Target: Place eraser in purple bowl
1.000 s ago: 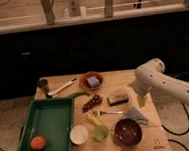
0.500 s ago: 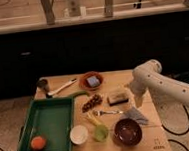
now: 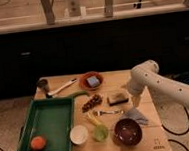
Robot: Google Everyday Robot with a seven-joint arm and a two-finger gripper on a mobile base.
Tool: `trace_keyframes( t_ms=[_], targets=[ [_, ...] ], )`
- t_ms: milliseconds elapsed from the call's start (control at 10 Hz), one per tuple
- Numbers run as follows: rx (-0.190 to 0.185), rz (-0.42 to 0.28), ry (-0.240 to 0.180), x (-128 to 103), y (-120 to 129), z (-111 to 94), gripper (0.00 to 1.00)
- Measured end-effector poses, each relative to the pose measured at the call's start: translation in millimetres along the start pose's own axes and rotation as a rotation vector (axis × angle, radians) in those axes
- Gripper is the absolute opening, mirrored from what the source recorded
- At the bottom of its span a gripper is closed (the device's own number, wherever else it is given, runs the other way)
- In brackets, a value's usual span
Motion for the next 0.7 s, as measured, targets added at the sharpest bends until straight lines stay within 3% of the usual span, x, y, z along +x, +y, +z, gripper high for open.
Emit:
trace_keyframes(
  t_ms=[700],
  targets=[
    [-0.019, -0.018, -0.056, -15, -13, 20, 0.80]
  ],
)
